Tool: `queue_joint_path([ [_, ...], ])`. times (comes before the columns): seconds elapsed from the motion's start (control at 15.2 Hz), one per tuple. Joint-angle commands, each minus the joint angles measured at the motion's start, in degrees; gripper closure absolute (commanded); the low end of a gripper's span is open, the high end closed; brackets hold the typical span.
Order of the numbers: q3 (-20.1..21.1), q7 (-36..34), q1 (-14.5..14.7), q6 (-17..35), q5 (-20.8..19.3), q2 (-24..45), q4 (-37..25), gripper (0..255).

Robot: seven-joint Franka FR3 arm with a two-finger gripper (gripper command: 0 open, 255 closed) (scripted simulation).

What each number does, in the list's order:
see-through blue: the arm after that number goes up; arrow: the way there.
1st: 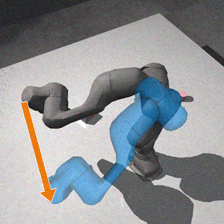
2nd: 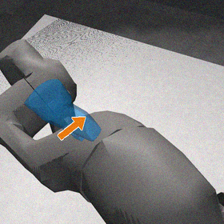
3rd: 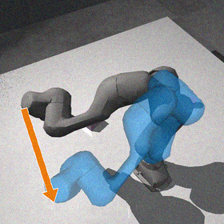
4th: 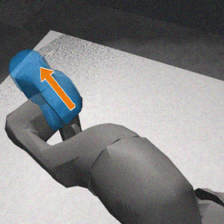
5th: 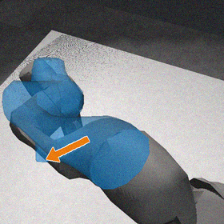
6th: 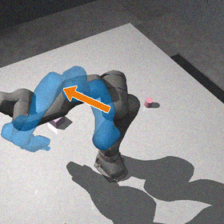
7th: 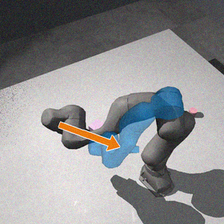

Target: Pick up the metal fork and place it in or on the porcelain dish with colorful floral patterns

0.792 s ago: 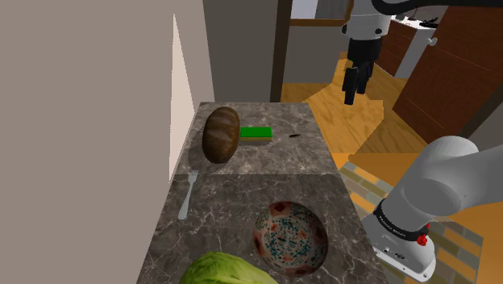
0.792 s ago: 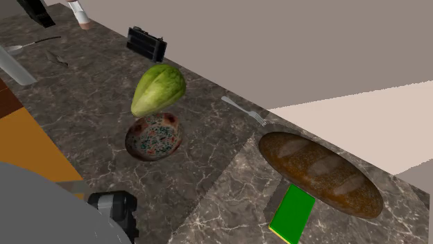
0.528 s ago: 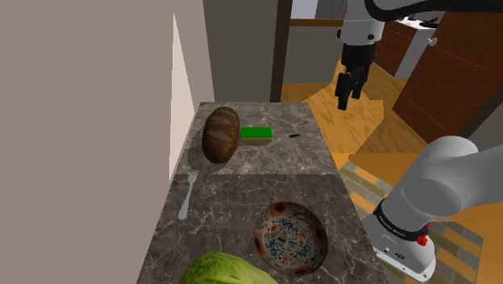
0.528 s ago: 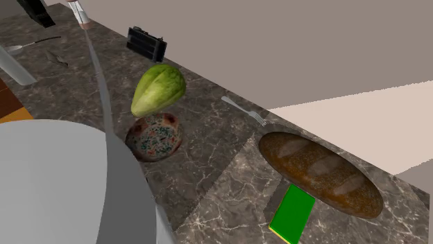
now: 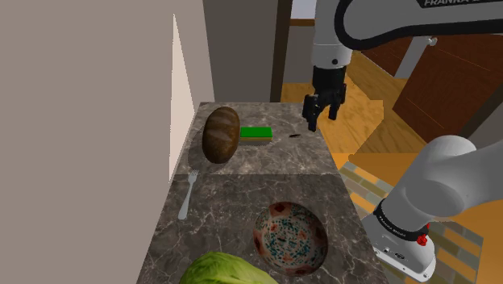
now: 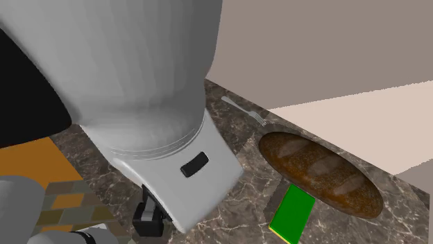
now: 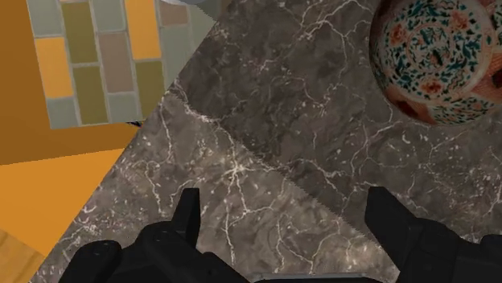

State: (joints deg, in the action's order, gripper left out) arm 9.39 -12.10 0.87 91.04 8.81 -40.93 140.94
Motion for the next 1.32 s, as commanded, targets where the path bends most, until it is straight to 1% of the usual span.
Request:
queue_joint_path([
  [0.0,2.56,-4.01,0.42,2.43,2.20,1.39,0.56,0],
  [0.33,9.07,-13.64,1.01,8.71,6.46,7.70,-0.89,0],
  [0.66,15.36,-23.37,0.79,15.25,8.46,16.15,-4.45,0],
  [0.86,18.95,-29.51,0.31,19.08,8.16,22.13,-7.53,0],
  [0.99,21.18,-33.84,-0.05,21.50,7.21,26.47,-9.96,0],
  [1.25,24.84,-43.17,-0.34,25.78,3.26,36.01,-15.71,0],
])
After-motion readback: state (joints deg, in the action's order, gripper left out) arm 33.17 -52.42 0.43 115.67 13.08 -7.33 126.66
